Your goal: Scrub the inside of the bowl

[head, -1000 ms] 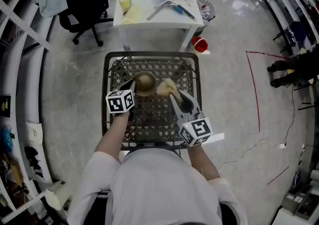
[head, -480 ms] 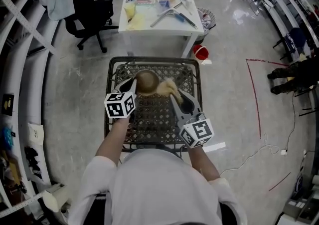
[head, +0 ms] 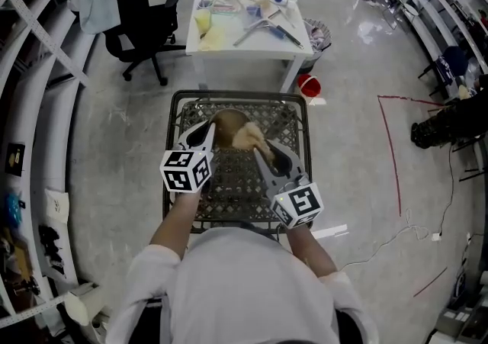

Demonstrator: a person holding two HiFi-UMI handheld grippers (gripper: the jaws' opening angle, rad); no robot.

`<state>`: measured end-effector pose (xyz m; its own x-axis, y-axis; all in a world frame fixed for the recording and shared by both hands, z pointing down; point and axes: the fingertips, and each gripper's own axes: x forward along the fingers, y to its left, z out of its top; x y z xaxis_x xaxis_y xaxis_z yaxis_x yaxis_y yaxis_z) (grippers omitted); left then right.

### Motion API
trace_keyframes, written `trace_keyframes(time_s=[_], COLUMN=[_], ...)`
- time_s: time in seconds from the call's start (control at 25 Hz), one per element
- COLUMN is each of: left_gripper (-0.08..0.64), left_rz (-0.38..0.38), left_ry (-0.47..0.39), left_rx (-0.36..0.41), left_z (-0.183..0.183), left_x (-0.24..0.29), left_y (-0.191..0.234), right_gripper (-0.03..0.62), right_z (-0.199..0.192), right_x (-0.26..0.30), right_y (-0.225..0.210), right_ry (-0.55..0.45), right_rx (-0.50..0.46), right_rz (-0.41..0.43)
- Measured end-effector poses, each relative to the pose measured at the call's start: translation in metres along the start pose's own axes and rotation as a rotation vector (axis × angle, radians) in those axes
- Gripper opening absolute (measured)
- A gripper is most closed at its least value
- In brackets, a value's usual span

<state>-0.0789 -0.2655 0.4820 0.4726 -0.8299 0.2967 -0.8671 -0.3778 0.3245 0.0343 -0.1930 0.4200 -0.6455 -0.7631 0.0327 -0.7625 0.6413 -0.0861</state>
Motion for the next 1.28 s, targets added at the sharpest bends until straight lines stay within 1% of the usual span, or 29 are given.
trace_keyframes(time_s=[0.24,0.52,0.64,0.76,0.92,1.12,1.28], left_gripper=[0.043,0.043,0.043,0.043,0.043,0.043,0.044], left_rz=[-0.01,-0.016,-0.018,-0.025,-0.03,-0.028,-0.031], left_ry=[-0.018,-0.026,-0.025,-0.026,-0.04,-0.056,-0.06], left_rx=[0.047,0.081,0.1,0.103,0.107,0.117,0.129], left_z=[0.004,0.002,0.003,0.003,0.008,0.015,0.021], left_x=[-0.01,-0.019,-0.02,-0.02,-0.022,-0.019,-0.018], left_y=[-0.012,-0.017,-0.019,-0.022,-0.023,-0.021,-0.021], right_gripper=[0.1,0.1,0.1,0.1,0.1,0.1,0.1], right_z=[-0.001,-0.009,-0.009,-0.009,-0.01,-0.019,-0.031], right_x=[-0.001,0.008,0.014,0.02,0.025,0.024,0.024], right_y=[0.006,0.016,0.018,0.019,0.012,0.001,0.009], right_ry=[0.016,0.042,0.053,0.066,0.089,0.136,0.185], right_rx=[-0.034,-0.06,-0.08,-0.107,-0.139,-0.142,-0.137], right_rz=[0.014,0.033,0.045,0.056,0.034,-0.005,0.005])
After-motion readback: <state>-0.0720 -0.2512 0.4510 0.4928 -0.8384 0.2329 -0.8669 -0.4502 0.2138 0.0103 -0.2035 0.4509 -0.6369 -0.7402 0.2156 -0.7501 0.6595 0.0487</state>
